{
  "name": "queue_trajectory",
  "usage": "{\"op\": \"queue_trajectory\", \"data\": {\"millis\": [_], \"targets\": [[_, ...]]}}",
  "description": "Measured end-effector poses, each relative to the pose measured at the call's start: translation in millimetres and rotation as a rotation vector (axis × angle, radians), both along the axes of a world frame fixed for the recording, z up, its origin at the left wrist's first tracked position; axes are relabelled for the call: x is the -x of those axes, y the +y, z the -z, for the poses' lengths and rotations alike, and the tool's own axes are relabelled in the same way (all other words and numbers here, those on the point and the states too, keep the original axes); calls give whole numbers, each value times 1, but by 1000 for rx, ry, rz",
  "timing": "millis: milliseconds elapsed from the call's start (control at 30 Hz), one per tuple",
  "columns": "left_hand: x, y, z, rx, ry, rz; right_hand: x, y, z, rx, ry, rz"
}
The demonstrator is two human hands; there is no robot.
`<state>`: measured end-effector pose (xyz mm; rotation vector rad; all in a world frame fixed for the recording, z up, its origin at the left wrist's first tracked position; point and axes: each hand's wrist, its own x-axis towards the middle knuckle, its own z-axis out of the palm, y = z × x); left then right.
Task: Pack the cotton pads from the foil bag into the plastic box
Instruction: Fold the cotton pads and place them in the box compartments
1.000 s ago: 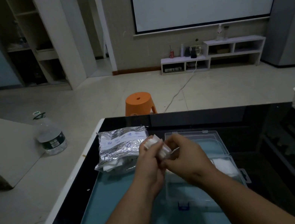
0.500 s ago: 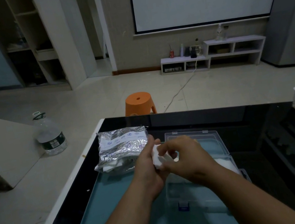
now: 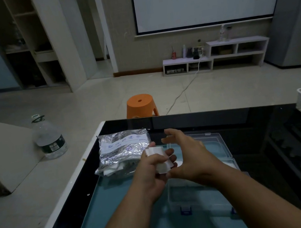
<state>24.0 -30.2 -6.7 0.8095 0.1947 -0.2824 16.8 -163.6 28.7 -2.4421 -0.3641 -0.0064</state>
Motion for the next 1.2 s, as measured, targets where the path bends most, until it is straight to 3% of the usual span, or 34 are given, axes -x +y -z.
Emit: {"op": "queue_trajectory", "data": {"millis": [200, 467, 767, 1033, 1200], "targets": [[2, -4, 4, -132, -121, 166, 1, -1, -2, 76, 59, -64], [5, -5, -1, -41, -66, 199, 2, -4, -8, 106, 44, -66], [4, -8, -3, -128, -3, 175, 5, -1, -11, 101, 83, -90], [-4, 3, -8, -316, 72, -10, 0, -15, -8, -117, 157, 86], [-4, 6, -8, -590, 1, -30, 3, -17, 2, -386, 341, 265]]}}
